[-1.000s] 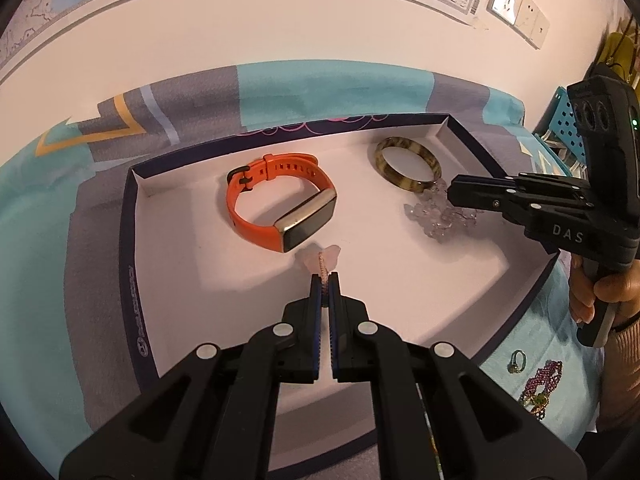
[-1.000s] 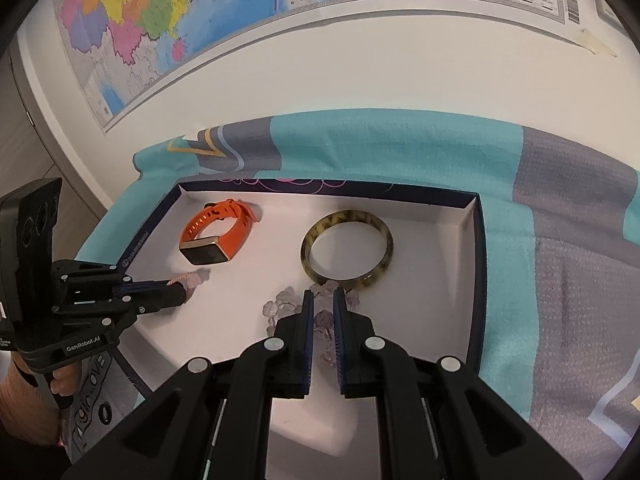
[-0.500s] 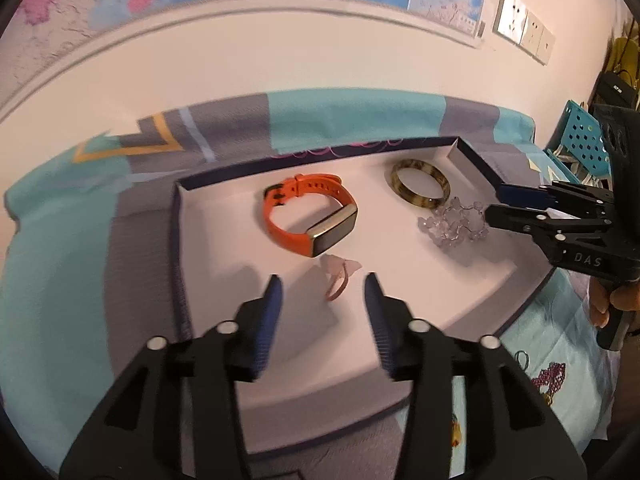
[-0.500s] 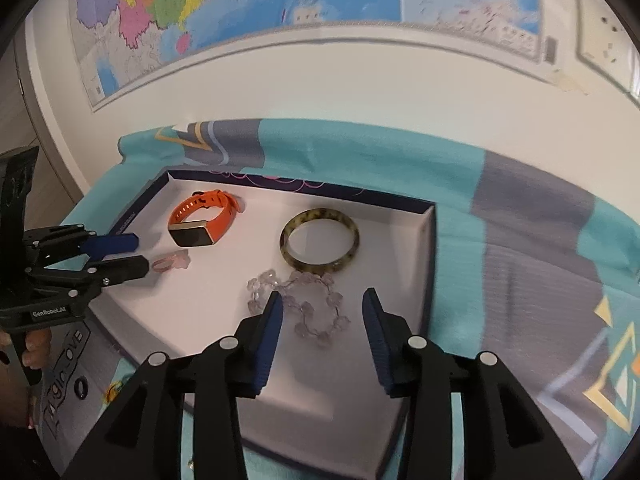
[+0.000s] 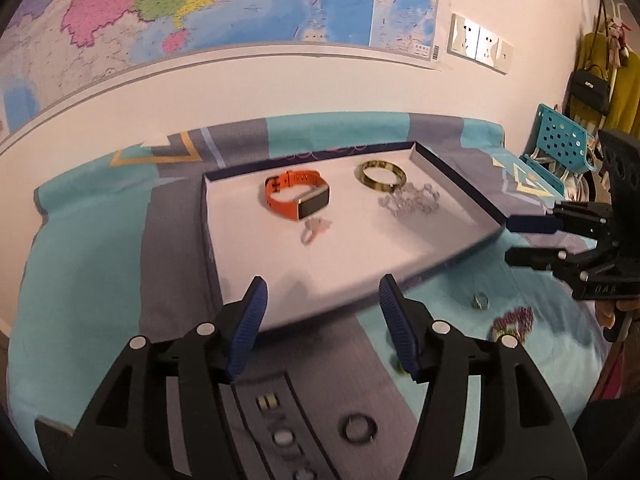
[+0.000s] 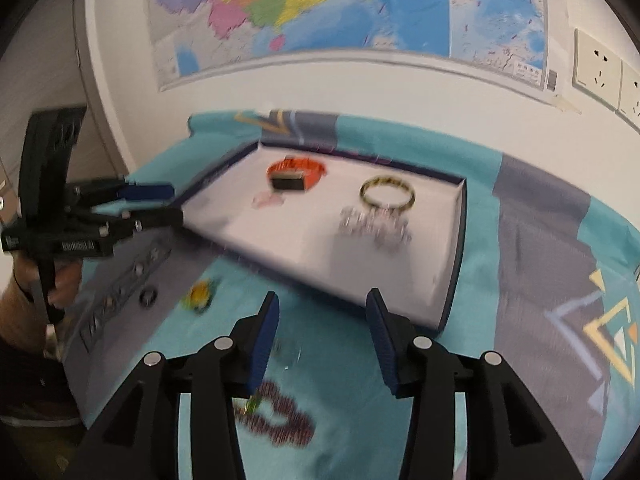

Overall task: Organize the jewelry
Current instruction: 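Grasp the dark red beaded necklace with the right tool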

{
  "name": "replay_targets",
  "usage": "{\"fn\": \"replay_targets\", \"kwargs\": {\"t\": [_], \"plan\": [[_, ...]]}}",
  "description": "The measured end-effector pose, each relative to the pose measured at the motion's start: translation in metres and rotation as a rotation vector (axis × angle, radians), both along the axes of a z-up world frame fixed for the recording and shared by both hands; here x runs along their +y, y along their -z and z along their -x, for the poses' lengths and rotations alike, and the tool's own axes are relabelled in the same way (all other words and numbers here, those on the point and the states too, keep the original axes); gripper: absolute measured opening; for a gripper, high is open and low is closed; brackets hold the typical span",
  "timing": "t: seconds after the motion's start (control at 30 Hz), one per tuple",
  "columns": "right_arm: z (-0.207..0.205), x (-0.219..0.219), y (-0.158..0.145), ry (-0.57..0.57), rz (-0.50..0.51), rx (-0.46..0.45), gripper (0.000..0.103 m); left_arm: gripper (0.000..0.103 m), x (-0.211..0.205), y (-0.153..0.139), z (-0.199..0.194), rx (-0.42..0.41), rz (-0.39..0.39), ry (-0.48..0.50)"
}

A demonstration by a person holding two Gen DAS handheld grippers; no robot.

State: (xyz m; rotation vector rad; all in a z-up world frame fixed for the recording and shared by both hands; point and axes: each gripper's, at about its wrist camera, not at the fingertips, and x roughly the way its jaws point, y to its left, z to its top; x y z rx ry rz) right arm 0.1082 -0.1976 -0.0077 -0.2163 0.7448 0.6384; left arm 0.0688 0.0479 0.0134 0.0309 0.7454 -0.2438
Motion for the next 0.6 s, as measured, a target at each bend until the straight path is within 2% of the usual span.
{"fn": "replay_targets", "kwargs": {"t": [0.27, 0.43, 0.6], "plan": [[0.029, -0.018, 0.032, 0.026, 0.023, 0.083, 0.043, 0.062, 0.003, 0.02, 0.037, 0.044, -0.009, 0.022], [0.039, -0.024, 0.036, 0.047, 0.003, 0.095, 0.043, 0.065, -0.001, 0.029, 0.053, 0.064, -0.025, 0.038], [0.041, -0.018, 0.041, 0.053, 0.034, 0.085, 0.04, 0.065, 0.0, 0.035, 0.061, 0.077, -0.01, 0.033]]}}
